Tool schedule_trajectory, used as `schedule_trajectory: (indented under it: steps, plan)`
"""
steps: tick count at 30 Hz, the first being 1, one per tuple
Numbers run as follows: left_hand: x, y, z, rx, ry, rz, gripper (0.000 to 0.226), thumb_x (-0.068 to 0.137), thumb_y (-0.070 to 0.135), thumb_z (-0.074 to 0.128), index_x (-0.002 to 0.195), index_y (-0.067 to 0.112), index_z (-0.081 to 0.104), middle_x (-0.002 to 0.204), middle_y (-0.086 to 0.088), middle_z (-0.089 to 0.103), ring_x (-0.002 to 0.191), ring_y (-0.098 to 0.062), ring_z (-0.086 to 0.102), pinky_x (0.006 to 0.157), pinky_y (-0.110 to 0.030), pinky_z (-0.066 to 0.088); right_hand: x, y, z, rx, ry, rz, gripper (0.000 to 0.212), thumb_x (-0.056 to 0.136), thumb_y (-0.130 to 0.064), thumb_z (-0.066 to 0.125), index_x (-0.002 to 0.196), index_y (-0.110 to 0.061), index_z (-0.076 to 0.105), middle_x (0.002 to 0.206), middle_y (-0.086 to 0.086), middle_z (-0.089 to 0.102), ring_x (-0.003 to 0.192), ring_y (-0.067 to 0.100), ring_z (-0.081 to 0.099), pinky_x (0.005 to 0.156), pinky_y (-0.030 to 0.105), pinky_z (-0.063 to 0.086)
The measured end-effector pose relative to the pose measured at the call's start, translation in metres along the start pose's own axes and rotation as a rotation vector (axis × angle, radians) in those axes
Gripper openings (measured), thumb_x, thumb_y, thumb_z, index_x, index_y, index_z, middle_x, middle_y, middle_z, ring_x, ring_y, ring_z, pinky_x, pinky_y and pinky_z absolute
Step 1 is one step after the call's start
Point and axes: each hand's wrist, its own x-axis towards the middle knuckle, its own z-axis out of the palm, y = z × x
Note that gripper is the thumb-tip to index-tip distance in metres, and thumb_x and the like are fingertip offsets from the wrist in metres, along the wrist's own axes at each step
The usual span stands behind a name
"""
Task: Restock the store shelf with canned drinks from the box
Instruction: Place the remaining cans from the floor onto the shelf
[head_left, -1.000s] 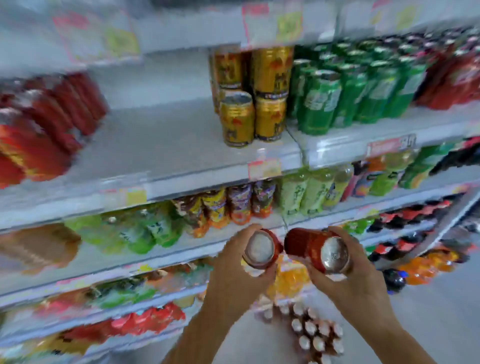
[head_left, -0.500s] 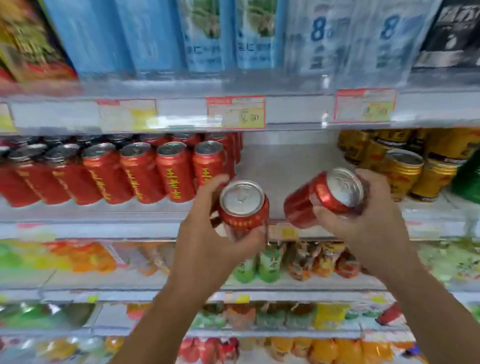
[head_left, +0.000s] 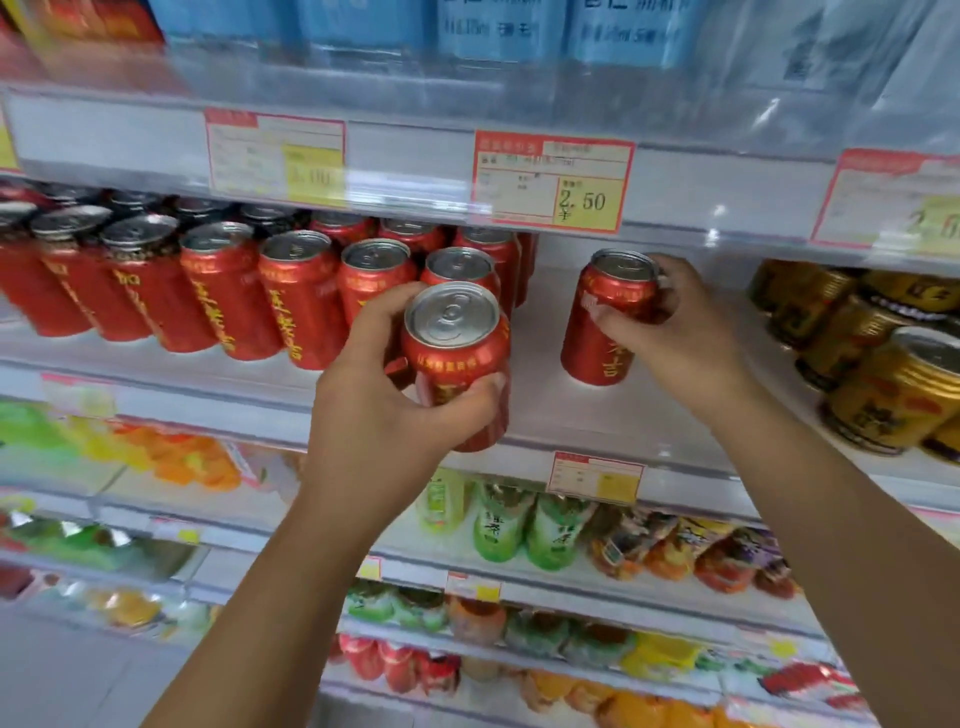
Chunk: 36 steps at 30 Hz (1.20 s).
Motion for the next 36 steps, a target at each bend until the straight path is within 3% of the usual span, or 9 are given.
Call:
schedule_trajectory:
  steps: [5,10,16,21,31,36]
  plan:
    - [-0.002,0.002,0.010,0.010,0.021,0.000,0.063,0.068,0.019,0.082,0.125,0.026,0.055,0.106,0.016,0.068,0.096,-0.005,0.066,0.076,-0.012,0.050,0.007,0.020,0.001,0.071,-0.169,0.023,0.084,0.072,-0.034,0.081,0.141,-0.033,0.034,0.129,-0.010,0.053,0.115,0.011,0.051,0.097,0.033,0.040]
    - [-0.002,0.001,0.015,-0.009,0.010,-0.003,0.062,0.074,0.013,0.081,0.129,0.023,0.054,0.111,0.012,0.067,0.100,-0.006,0.066,0.078,-0.012,0.049,0.025,0.027,0.003,-0.041,-0.224,0.013,0.078,0.071,-0.032,0.083,0.137,-0.021,0.043,0.131,-0.003,0.057,0.116,0.016,0.057,0.096,0.032,0.043]
    - [0.001,-0.001,0.017,0.010,0.028,0.026,0.062,0.076,0.017,0.081,0.131,0.024,0.052,0.114,0.011,0.066,0.100,-0.004,0.065,0.079,-0.013,0.050,0.064,0.025,0.027,-0.028,-0.136,0.010,0.079,0.074,-0.032,0.081,0.137,-0.014,0.038,0.132,0.004,0.055,0.117,0.019,0.055,0.091,0.027,0.041]
    - [0.002,-0.003,0.017,0.006,0.029,0.042,0.063,0.077,0.020,0.080,0.132,0.026,0.050,0.116,0.014,0.065,0.103,-0.002,0.064,0.082,-0.015,0.050,0.081,0.032,0.041,-0.002,-0.084,0.019,0.075,0.074,-0.025,0.080,0.135,-0.012,0.039,0.124,0.001,0.057,0.106,0.013,0.055,0.084,0.023,0.039]
    - [0.005,-0.005,0.019,-0.027,0.011,0.036,0.066,0.079,0.016,0.080,0.137,0.020,0.050,0.123,0.008,0.065,0.110,-0.007,0.063,0.089,-0.021,0.051,0.125,0.042,0.063,-0.039,0.012,-0.002,0.078,0.074,-0.037,0.080,0.135,-0.013,0.037,0.135,0.009,0.054,0.120,0.027,0.055,0.098,0.036,0.045]
    - [0.005,-0.005,0.019,-0.025,0.004,0.030,0.067,0.076,0.020,0.078,0.137,0.020,0.050,0.122,0.009,0.066,0.109,-0.008,0.064,0.087,-0.019,0.052,0.140,0.046,0.073,-0.031,0.032,0.014,0.078,0.075,-0.039,0.078,0.138,-0.017,0.038,0.136,0.007,0.054,0.122,0.026,0.054,0.101,0.036,0.044]
